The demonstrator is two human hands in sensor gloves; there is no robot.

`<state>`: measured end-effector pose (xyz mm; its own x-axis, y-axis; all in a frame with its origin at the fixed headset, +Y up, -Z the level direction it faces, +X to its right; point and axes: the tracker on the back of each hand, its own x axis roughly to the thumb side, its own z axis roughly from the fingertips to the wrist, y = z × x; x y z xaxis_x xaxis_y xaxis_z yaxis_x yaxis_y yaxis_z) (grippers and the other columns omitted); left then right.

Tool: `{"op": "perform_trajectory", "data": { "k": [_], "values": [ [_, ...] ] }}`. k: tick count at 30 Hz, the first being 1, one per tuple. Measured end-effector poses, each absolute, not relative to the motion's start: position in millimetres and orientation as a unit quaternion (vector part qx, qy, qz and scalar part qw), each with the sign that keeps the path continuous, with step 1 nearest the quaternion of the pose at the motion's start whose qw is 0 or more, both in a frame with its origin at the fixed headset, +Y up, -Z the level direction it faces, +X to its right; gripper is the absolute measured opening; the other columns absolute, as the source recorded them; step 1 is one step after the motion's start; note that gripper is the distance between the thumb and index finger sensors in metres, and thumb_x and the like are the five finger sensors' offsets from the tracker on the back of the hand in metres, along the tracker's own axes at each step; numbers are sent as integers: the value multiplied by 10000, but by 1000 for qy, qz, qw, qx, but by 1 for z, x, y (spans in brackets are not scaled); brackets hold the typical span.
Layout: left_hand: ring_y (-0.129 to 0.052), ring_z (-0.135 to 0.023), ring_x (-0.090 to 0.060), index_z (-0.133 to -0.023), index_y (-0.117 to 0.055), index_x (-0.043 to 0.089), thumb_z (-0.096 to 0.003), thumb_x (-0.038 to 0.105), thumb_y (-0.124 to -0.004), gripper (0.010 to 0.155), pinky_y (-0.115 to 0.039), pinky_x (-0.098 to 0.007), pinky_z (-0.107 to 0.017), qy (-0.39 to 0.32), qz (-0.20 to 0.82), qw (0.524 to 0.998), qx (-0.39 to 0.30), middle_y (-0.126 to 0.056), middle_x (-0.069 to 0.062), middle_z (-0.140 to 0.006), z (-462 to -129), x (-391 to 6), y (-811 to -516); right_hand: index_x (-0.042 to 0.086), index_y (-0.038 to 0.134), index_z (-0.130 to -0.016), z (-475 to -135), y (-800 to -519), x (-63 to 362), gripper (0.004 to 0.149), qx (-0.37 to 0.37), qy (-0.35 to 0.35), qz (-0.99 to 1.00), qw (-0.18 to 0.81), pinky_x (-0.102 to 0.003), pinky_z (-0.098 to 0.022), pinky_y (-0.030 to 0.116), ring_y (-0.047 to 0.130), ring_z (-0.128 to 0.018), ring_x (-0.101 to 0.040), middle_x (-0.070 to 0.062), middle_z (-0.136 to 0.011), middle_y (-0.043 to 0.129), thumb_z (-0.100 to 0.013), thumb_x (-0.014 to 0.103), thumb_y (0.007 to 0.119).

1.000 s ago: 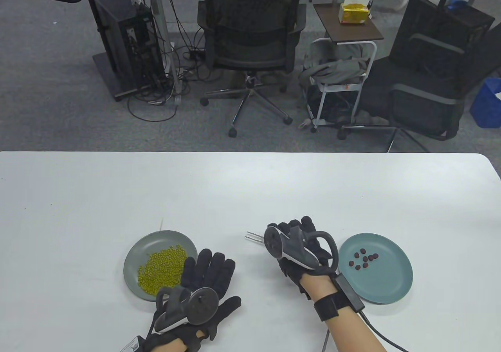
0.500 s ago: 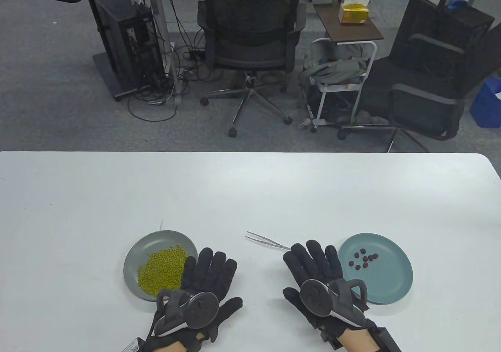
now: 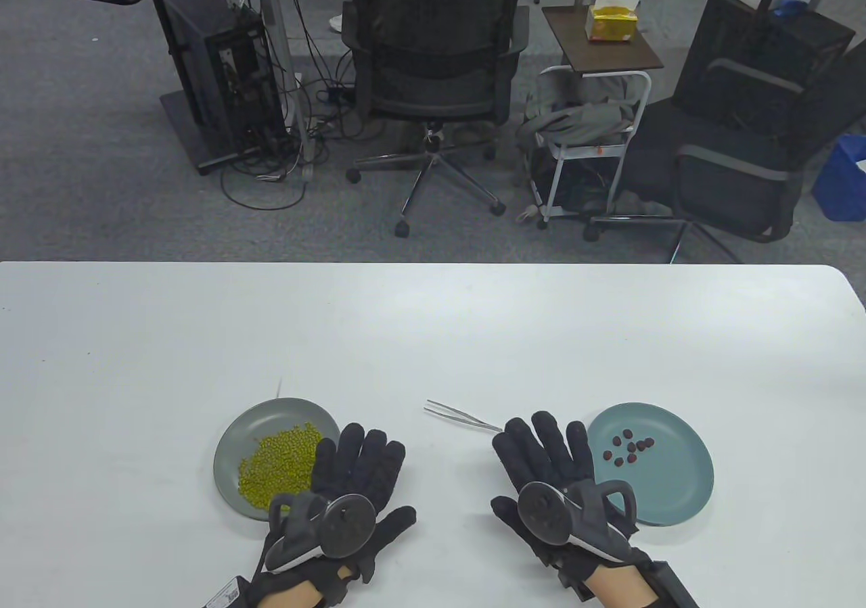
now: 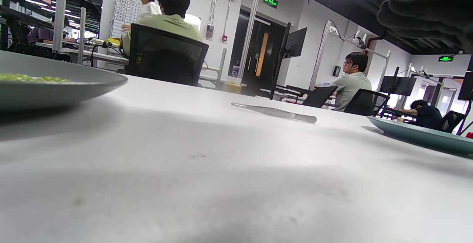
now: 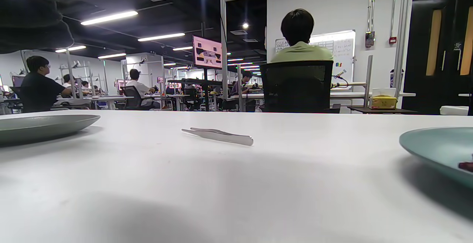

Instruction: Pick cranberries with tweezers into plate

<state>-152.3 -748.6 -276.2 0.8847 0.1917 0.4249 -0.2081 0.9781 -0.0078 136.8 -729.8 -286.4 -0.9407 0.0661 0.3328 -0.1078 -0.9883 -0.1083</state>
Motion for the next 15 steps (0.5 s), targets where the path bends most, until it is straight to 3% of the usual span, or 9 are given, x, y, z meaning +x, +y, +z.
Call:
{"op": "perform_trajectory", "data": {
  "k": [15],
  "values": [
    [-218, -1116, -338, -1085, -236, 365, -422, 730, -637, 857, -205, -611, -773, -223, 99, 970, 11, -320, 26, -1138, -275, -148, -750, 438, 145, -978, -290, -729, 141, 804, 161, -58, 984, 49, -547, -787, 59, 119, -1114, -240, 154, -1127, 142, -335, 666, 573]
  ]
}}
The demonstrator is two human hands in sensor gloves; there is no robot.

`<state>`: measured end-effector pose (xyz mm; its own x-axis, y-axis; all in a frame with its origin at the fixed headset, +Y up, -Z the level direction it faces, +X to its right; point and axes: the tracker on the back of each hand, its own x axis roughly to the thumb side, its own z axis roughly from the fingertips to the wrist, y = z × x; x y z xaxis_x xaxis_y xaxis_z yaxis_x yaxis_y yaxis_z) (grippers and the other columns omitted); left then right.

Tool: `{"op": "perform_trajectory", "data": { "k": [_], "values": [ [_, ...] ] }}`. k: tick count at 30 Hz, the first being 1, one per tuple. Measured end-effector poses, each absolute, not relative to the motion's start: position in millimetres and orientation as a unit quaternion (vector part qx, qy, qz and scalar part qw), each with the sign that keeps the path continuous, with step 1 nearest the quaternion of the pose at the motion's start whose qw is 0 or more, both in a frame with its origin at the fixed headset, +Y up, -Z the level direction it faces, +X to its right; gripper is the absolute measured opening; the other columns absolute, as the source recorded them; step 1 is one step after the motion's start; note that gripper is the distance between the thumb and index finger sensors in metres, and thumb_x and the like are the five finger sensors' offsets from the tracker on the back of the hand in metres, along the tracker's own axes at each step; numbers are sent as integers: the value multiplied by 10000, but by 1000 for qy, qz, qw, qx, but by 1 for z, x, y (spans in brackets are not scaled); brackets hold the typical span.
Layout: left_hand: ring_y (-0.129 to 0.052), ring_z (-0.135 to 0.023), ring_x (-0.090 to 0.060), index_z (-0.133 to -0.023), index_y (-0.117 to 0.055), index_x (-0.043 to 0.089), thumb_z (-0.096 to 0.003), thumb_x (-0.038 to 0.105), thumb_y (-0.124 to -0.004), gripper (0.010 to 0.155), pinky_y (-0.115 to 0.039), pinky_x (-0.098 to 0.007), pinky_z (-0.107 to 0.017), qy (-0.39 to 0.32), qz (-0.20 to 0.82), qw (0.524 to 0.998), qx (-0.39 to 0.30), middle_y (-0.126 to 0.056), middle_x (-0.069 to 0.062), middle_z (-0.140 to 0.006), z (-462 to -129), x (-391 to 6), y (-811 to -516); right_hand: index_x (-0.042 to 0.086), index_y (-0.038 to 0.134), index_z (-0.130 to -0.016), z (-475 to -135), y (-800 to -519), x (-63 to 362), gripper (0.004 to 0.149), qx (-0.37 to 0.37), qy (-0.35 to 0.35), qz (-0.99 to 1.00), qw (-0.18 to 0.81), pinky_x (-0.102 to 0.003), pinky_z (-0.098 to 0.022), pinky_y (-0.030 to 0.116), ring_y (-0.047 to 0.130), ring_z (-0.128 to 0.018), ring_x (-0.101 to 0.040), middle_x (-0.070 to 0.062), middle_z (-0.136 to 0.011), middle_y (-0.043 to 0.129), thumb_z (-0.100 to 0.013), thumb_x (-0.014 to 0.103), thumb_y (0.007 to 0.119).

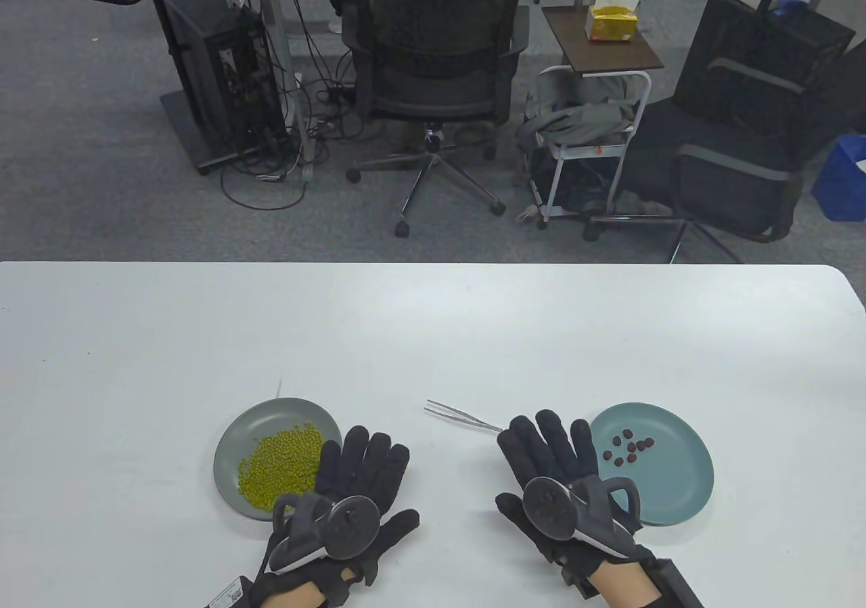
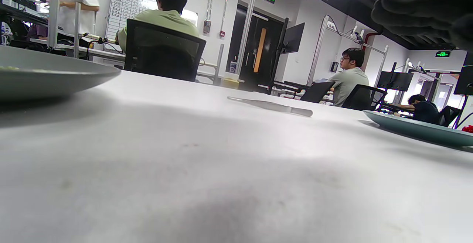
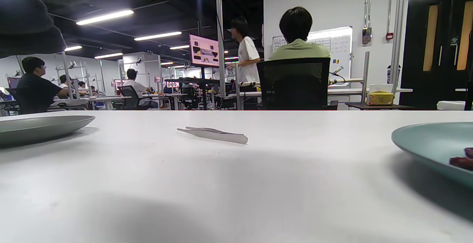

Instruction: Pick cranberries with tweezers into plate

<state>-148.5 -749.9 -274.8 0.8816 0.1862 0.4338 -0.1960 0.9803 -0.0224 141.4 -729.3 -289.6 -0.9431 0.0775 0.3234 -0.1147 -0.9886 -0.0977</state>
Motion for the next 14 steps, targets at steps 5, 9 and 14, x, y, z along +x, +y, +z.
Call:
{"op": "perform_trajectory", "data": {
  "k": [5, 9, 14],
  "values": [
    [-218, -1117, -337, -1085, -239, 363, -423, 729, -637, 855, -206, -611, -773, -222, 98, 970, 9, -321, 24, -1137, -275, -148, -751, 436, 147, -979, -289, -729, 142, 805, 164, -60, 983, 49, -547, -788, 64, 122, -1115, -241, 152, -1128, 144, -336, 665, 574],
    [-220, -1116, -338, -1085, -240, 364, -421, 730, -637, 856, -207, -611, -773, -221, 96, 971, 8, -321, 23, -1137, -276, -148, -750, 435, 149, -979, -290, -729, 143, 804, 165, -60, 983, 49, -548, -789, 67, 126, -1115, -240, 152, -1128, 148, -337, 665, 574],
    [-220, -1116, -339, -1085, -239, 363, -421, 730, -638, 856, -207, -610, -773, -219, 96, 971, 8, -322, 24, -1137, -276, -148, -750, 434, 151, -980, -292, -729, 145, 805, 164, -59, 983, 49, -548, -790, 69, 130, -1116, -240, 150, -1128, 151, -336, 665, 575]
  ]
}}
